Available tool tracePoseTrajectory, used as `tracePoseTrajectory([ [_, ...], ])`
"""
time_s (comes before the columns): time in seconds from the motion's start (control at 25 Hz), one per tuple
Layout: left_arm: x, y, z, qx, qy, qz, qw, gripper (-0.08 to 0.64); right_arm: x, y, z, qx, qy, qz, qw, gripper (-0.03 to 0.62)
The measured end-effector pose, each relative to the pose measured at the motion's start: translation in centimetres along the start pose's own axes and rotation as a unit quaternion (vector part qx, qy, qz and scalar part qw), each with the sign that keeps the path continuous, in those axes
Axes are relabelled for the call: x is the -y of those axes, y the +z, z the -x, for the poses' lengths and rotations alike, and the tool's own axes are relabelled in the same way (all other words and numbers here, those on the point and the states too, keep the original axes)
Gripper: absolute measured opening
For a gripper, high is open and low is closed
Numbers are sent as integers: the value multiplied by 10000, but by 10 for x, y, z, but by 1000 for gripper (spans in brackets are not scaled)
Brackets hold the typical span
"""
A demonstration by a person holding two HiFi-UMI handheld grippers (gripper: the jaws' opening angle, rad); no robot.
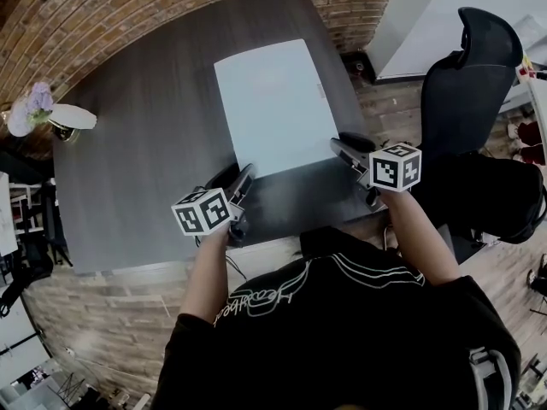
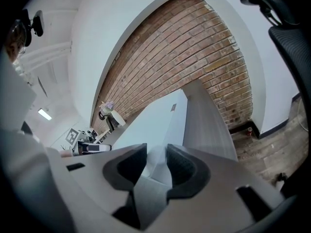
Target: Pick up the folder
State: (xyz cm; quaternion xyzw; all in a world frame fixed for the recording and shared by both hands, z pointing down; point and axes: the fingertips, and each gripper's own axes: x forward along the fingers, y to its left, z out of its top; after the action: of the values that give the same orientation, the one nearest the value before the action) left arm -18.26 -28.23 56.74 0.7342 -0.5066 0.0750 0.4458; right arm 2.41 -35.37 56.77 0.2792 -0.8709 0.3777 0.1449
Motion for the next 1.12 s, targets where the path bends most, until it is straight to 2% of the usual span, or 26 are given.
tracePoseTrajectory([
  [1.12,24,-69,44,-143,-83,35,9999,196,-33,-66,52,136,-191,-132,9996,107],
])
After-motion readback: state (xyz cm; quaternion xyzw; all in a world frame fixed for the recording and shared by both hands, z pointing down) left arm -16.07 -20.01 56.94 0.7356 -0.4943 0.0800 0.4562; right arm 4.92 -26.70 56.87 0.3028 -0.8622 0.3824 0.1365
